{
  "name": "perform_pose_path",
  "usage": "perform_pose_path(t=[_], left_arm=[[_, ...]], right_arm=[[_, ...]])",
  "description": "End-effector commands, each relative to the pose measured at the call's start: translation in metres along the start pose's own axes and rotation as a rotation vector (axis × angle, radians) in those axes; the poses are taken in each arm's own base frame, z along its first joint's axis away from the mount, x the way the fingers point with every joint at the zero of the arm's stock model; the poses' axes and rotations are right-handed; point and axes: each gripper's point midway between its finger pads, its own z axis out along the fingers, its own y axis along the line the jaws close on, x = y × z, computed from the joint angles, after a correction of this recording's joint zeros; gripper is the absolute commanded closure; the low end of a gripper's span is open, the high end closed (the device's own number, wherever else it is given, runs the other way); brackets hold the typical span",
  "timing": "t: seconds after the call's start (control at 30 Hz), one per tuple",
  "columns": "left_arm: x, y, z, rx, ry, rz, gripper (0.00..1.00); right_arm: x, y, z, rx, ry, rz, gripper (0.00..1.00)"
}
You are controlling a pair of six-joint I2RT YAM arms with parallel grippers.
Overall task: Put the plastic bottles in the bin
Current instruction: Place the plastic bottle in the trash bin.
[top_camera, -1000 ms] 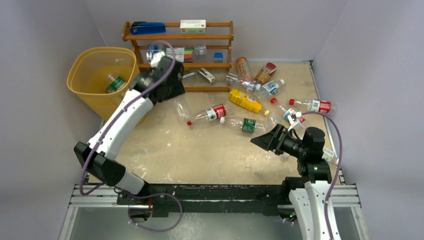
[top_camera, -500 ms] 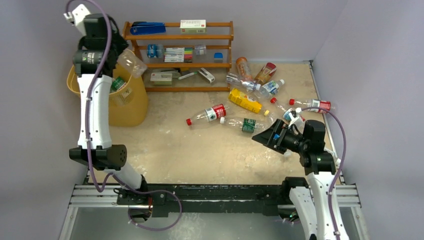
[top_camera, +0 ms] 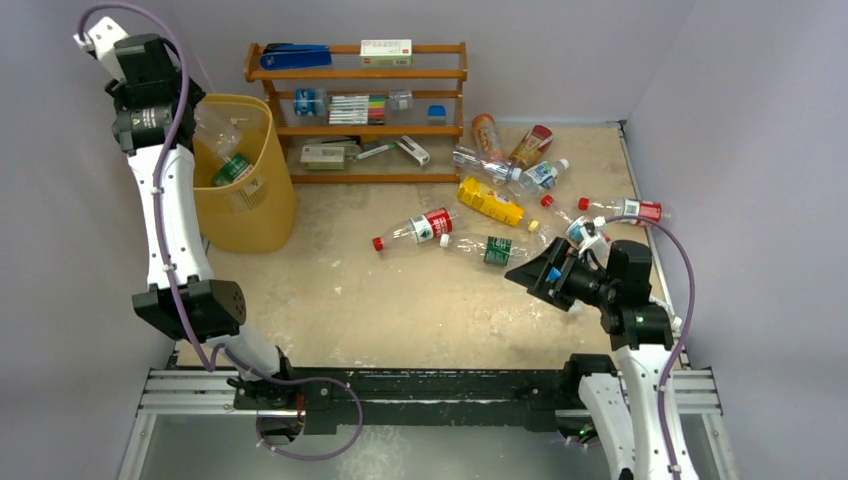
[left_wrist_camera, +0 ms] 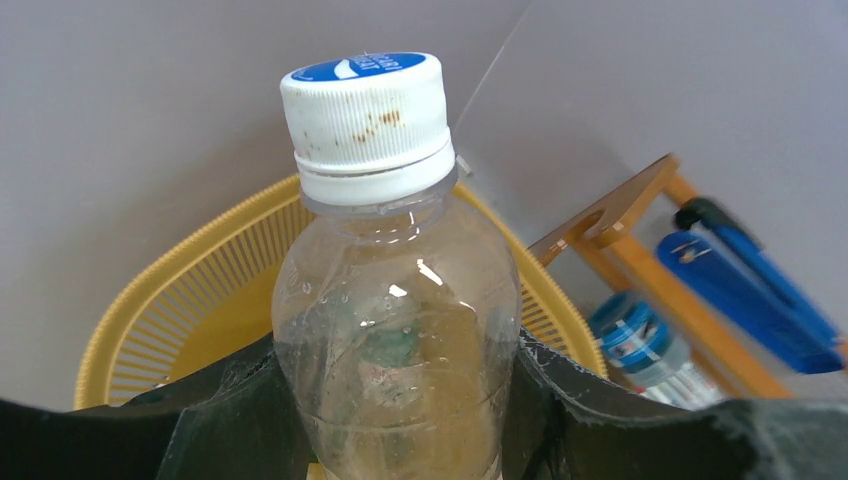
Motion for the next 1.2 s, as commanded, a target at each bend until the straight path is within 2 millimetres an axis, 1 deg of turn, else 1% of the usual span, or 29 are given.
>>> perform_pose_path(t=[0.0, 0.03, 0.07, 0.1, 0.17, 0.2, 0.23, 0.37, 0.47, 0.5, 0.53, 0.6, 0.67, 0.77, 0.83, 0.87, 0.9, 0.93, 1.03, 1.13, 1.17], left_arm=[[0.038, 0.000, 0.037, -0.004, 0.066, 0.097, 0.46], [0.046, 0.005, 0.043, -0.029, 0.083, 0.109, 0.43], [0.053, 0.010, 0.049, -0.057, 0.100, 0.116, 0.38], [0.061, 0.012, 0.054, -0.061, 0.126, 0.123, 0.33], [0.069, 0.010, 0.058, -0.049, 0.153, 0.123, 0.27], [0.069, 0.008, 0.057, -0.040, 0.156, 0.113, 0.23], [0.067, 0.005, 0.054, -0.021, 0.152, 0.103, 0.23], [0.054, -0.005, 0.038, 0.042, 0.128, 0.069, 0.21], [0.053, -0.011, 0.025, 0.088, 0.142, 0.037, 0.20], [0.054, -0.017, 0.019, 0.127, 0.155, 0.016, 0.19], [0.060, -0.024, 0.014, 0.173, 0.179, 0.002, 0.19], [0.064, -0.044, -0.010, 0.292, 0.198, -0.034, 0.18], [0.072, -0.060, -0.034, 0.386, 0.220, -0.039, 0.18], [0.091, -0.089, -0.077, 0.516, 0.262, 0.001, 0.17], [0.109, -0.099, -0.099, 0.585, 0.319, 0.024, 0.17], [0.117, -0.099, -0.106, 0.613, 0.347, 0.023, 0.16], [0.127, -0.098, -0.112, 0.636, 0.377, 0.023, 0.16], [0.134, -0.097, -0.117, 0.656, 0.396, 0.027, 0.16], [0.158, -0.085, -0.128, 0.676, 0.459, 0.061, 0.15], [0.172, -0.075, -0.139, 0.693, 0.482, 0.070, 0.15], [0.177, -0.074, -0.143, 0.705, 0.494, 0.068, 0.15]], right_arm=[[-0.019, 0.015, 0.002, -0.031, -0.036, -0.014, 0.00], [-0.022, 0.017, 0.003, -0.034, -0.037, -0.014, 0.00], [-0.025, 0.018, 0.003, -0.035, -0.042, -0.015, 0.00], [-0.026, 0.018, 0.004, -0.035, -0.045, -0.017, 0.00], [-0.030, 0.019, 0.005, -0.036, -0.050, -0.014, 0.00], [-0.031, 0.019, 0.007, -0.038, -0.052, -0.011, 0.00], [-0.032, 0.019, 0.007, -0.042, -0.056, -0.008, 0.00], [-0.039, 0.022, 0.010, -0.053, -0.072, -0.001, 0.00], [-0.045, 0.026, 0.010, -0.054, -0.087, -0.006, 0.00], [-0.047, 0.027, 0.009, -0.052, -0.091, -0.006, 0.00], [-0.050, 0.031, 0.008, -0.057, -0.099, -0.012, 0.00], [-0.057, 0.037, 0.006, -0.059, -0.111, -0.021, 0.00], [-0.066, 0.045, 0.005, -0.056, -0.118, -0.030, 0.00], [-0.077, 0.054, 0.004, -0.039, -0.121, -0.049, 0.00], [-0.084, 0.062, 0.003, -0.033, -0.125, -0.063, 0.00], [-0.084, 0.062, 0.005, -0.024, -0.118, -0.057, 0.00], [-0.087, 0.071, 0.004, -0.035, -0.122, -0.071, 0.00], [-0.089, 0.075, 0.005, -0.036, -0.117, -0.075, 0.00], [-0.093, 0.086, 0.014, -0.011, -0.080, -0.096, 0.00], [-0.100, 0.097, 0.028, 0.032, -0.062, -0.135, 0.00], [-0.103, 0.097, 0.033, 0.054, -0.063, -0.140, 0.00]])
